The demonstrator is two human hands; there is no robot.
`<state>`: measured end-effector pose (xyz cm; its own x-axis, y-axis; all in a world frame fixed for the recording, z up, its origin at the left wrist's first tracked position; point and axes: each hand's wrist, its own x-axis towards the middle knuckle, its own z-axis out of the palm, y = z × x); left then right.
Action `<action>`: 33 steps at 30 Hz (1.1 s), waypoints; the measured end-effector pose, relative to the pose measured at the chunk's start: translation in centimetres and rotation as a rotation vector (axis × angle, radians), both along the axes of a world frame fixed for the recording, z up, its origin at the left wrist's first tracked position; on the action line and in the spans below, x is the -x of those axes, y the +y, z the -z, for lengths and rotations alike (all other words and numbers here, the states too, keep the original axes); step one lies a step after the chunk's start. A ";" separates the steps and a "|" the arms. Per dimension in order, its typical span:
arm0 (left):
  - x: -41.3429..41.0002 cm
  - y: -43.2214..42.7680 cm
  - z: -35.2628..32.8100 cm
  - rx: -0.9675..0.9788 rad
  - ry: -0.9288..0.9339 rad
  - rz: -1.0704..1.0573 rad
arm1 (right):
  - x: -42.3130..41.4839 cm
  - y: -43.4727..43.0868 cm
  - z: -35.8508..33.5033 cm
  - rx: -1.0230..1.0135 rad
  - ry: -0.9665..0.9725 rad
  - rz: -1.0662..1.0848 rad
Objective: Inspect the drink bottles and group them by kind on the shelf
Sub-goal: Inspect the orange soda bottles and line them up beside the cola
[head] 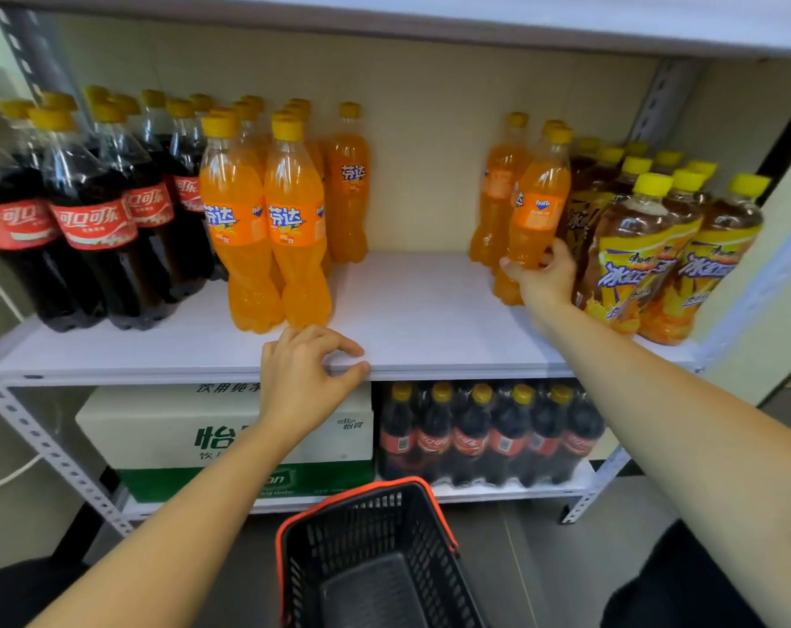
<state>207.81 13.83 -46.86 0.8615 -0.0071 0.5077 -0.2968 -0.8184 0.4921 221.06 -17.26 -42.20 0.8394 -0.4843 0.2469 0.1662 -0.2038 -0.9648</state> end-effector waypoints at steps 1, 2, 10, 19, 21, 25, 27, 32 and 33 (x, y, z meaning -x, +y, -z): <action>0.0 0.0 0.0 0.001 0.002 -0.002 | 0.4 0.0 0.1 -0.009 -0.005 -0.024; 0.0 0.0 -0.1 0.002 0.007 -0.005 | 0.9 0.0 0.2 -0.019 -0.014 -0.055; 0.3 -0.8 -1.5 0.117 0.107 0.102 | 7.4 1.9 -0.3 -0.101 -0.048 -0.373; 4.0 -4.4 -5.6 0.714 0.090 0.529 | 17.3 4.3 -0.7 -0.117 0.034 -0.729; 4.8 -5.1 -6.3 0.842 0.112 0.603 | 19.0 4.9 -0.1 -0.120 0.053 -0.766; 5.7 -5.2 -6.8 0.980 0.166 0.685 | 21.2 5.9 1.1 -0.215 0.136 -0.826; 5.8 -4.7 -6.7 1.000 0.207 0.689 | 21.9 6.3 1.4 -0.288 0.169 -0.877; 5.7 -3.8 -6.4 1.055 0.368 0.692 | 22.7 7.1 2.3 -0.435 0.244 -1.026; 5.7 -3.7 -6.4 1.056 0.393 0.703 | 22.6 7.2 2.3 -0.453 0.263 -1.050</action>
<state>202.07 10.14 -40.48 0.9266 -0.2676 0.2642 -0.1890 0.2758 0.9424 198.42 -10.09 -44.52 0.8786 0.4774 -0.0112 -0.1669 0.2851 -0.9439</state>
